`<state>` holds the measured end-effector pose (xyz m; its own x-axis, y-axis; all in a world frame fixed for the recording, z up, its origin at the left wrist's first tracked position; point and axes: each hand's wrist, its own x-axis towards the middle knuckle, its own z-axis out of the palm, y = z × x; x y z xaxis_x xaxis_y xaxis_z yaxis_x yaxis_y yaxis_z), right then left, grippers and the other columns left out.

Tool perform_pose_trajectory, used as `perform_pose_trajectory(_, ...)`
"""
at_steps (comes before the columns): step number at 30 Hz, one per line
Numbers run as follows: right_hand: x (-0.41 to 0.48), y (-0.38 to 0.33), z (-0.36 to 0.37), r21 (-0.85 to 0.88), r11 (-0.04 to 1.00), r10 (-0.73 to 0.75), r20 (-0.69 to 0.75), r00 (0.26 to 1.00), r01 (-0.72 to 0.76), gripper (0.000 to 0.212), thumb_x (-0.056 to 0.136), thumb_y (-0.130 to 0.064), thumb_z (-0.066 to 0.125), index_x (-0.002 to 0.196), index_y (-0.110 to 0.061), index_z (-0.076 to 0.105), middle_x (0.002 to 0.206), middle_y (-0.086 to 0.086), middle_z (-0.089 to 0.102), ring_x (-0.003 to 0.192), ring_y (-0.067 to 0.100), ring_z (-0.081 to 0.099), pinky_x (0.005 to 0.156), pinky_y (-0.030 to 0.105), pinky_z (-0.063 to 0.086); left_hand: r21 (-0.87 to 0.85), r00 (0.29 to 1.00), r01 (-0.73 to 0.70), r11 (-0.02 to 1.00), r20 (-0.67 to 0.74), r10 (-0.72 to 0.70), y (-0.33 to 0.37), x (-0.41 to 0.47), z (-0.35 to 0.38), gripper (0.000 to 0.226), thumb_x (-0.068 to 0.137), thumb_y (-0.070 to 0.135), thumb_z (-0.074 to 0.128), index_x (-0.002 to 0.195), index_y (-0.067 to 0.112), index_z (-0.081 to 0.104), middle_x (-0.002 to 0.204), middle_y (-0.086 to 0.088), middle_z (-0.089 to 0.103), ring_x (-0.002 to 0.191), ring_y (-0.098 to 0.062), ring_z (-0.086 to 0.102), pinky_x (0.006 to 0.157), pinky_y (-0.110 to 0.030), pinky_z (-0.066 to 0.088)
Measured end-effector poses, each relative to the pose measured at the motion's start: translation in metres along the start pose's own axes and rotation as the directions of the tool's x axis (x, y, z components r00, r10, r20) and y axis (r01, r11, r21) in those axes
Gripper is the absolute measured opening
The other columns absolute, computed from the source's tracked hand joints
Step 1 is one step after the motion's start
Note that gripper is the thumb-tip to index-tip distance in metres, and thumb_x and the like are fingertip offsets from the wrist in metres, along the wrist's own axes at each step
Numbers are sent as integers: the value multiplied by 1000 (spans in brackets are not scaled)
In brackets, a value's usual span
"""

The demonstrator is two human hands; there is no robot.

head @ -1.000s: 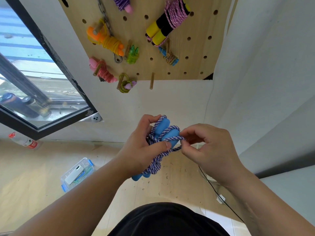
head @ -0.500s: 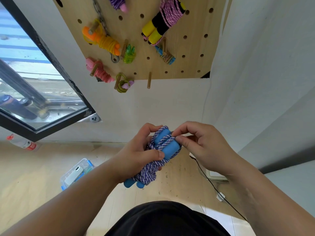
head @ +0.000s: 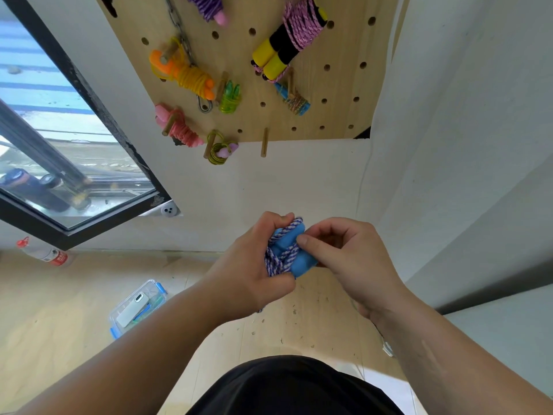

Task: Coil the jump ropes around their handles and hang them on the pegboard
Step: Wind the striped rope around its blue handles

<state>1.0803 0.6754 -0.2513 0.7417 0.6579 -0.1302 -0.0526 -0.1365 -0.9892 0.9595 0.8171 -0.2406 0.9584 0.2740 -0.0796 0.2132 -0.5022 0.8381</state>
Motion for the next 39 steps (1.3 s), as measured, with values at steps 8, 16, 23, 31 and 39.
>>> perform_pose_trajectory(8, -3, -9, 8, 138, 989, 50, 21, 999, -53, 6, 86, -11, 77, 87, -11, 71, 82, 8, 74, 75, 20, 73, 65, 29, 59, -309, 981, 79, 948, -144, -128, 4, 3, 7, 25, 107, 27, 45, 130, 35, 48, 112, 2, 64, 96, -14, 70, 78, -31, 60)
perform_pose_trajectory(16, 3, -4, 10, 57, 997, -54, -11, 998, 55, 10, 90, -10, 72, 82, -15, 72, 80, 7, 73, 76, 24, 71, 65, 33, 60, -205, 965, 76, 976, -232, -124, 5, 11, 4, 11, 103, 29, 52, 106, 36, 60, 92, 10, 71, 84, -7, 69, 75, -28, 59)
perform_pose_trajectory(23, 11, -8, 4, -18, 999, -27, 158, 987, 30, 16, 82, -15, 81, 84, -11, 66, 86, 17, 69, 75, 21, 64, 70, 38, 55, -194, 968, 39, 980, -238, -86, 8, 14, -2, 14, 102, 23, 56, 110, 33, 61, 96, 14, 70, 89, -1, 67, 76, -19, 55)
perform_pose_trajectory(31, 15, -12, 9, -21, 998, -49, 122, 991, 52, 15, 79, -15, 84, 84, -11, 71, 84, 11, 73, 76, 23, 69, 75, 43, 59, -196, 961, 16, 980, -269, -69, 9, 16, -5, 15, 103, 22, 54, 108, 35, 58, 97, 14, 69, 90, 3, 66, 73, -11, 51)
perform_pose_trajectory(39, 10, 0, 20, -304, 869, -378, 103, 920, 391, 8, 94, -24, 66, 87, -29, 68, 82, -13, 62, 80, 10, 59, 70, 17, 42, -358, 950, 60, 932, -267, -163, 5, 25, -4, 12, 104, 23, 54, 106, 23, 66, 92, 1, 72, 85, -14, 69, 78, -32, 57)
